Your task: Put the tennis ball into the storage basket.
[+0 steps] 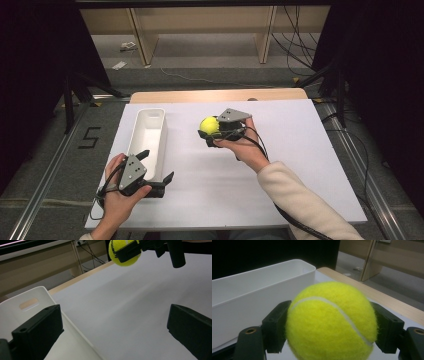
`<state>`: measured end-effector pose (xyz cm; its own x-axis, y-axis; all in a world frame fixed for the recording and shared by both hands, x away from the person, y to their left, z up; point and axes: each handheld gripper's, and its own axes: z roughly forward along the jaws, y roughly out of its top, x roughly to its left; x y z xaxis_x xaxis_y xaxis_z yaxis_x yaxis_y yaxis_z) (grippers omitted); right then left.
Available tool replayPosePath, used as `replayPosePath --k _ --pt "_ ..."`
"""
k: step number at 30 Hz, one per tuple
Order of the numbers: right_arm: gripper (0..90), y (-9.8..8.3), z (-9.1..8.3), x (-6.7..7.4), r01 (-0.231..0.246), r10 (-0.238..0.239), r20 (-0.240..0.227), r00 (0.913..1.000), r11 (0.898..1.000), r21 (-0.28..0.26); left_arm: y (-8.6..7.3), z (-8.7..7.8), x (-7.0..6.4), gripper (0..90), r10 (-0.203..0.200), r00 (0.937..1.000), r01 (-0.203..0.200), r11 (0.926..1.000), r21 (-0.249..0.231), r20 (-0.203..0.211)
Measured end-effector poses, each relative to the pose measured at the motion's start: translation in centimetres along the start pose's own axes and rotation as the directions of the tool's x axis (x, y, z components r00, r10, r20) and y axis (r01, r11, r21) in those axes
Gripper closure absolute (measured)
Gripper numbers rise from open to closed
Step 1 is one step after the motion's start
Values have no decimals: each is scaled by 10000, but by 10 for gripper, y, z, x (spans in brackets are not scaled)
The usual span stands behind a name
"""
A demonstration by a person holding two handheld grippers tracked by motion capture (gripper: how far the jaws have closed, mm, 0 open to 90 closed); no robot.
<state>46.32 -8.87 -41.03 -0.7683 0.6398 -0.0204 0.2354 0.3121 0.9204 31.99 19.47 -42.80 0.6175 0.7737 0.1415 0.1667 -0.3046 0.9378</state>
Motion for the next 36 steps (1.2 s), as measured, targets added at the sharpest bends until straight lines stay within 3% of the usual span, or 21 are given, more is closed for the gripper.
replayPosePath --k 36 --pt "262 6 14 15 -15 15 -348 9994 10000 -19 0 0 0 0 -7 10000 7 10000 -16 2"
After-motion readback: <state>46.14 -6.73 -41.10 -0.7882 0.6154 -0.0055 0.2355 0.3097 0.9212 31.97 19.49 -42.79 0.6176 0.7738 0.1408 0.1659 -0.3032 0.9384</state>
